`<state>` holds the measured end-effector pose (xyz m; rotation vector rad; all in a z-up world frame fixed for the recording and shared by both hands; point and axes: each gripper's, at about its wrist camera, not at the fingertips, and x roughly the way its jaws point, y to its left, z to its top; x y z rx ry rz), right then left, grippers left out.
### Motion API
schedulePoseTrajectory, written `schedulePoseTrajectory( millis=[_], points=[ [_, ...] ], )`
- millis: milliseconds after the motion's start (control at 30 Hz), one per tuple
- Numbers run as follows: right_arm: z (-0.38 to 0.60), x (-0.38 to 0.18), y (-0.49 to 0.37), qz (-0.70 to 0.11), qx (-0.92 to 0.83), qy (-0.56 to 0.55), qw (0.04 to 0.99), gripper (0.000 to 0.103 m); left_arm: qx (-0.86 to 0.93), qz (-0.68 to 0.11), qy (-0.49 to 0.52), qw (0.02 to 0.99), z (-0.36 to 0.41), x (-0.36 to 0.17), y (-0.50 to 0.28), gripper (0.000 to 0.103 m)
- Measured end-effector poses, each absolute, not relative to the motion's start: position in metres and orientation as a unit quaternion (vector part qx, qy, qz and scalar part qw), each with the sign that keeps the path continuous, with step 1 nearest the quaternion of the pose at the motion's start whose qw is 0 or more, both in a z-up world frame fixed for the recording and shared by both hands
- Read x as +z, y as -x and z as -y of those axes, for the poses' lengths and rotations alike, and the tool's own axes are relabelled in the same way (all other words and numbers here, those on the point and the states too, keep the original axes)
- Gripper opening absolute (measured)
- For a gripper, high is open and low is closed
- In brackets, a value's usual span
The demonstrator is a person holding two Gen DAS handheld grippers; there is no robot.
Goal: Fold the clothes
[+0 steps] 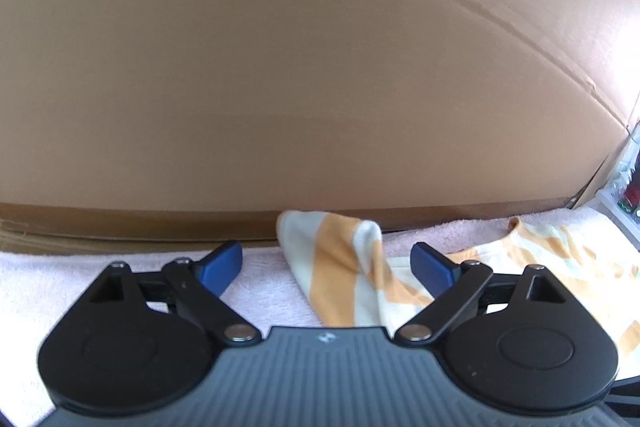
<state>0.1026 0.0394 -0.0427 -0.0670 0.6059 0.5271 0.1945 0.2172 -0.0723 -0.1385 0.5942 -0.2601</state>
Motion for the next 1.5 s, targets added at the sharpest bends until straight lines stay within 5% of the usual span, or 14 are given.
schedulePoseTrajectory(
  millis=[67, 233, 367, 600, 1067, 1233, 1367, 1500],
  points=[
    [-0.039, -0.043, -0.097, -0.29, 0.262, 0.042, 0.919, 0.028, -0.132, -0.294, 0.061, 0.945, -0.215, -0.073, -0.194, 0.09],
    [-0.015, -0.048, -0.079, -0.286, 0.246, 0.022, 0.926, 0.021, -0.144, -0.295, 0.045, 0.944, -0.211, -0.073, -0.194, 0.061],
    [0.009, -0.049, -0.034, -0.265, 0.259, 0.047, 0.928, 0.021, -0.138, -0.269, 0.028, 0.953, -0.203, -0.071, -0.191, 0.057],
    [0.053, -0.072, -0.065, -0.314, 0.25, -0.125, 0.907, 0.023, -0.116, -0.214, 0.004, 0.97, -0.19, -0.069, -0.188, 0.067],
    [0.029, -0.06, -0.062, -0.302, 0.227, -0.071, 0.923, 0.032, -0.089, -0.242, -0.071, 0.964, -0.158, -0.079, -0.197, 0.064],
    [0.028, -0.063, -0.069, -0.303, 0.23, -0.086, 0.921, 0.032, -0.021, -0.227, -0.065, 0.972, -0.158, -0.076, -0.188, 0.073],
    [0.037, -0.066, -0.075, -0.303, 0.233, -0.12, 0.916, 0.032, -0.022, -0.219, 0.035, 0.975, -0.177, -0.055, -0.133, 0.082],
    [0.062, -0.064, -0.07, -0.3, 0.235, -0.155, 0.912, 0.032, -0.023, -0.2, 0.015, 0.979, -0.172, -0.047, -0.054, 0.085]
  ],
)
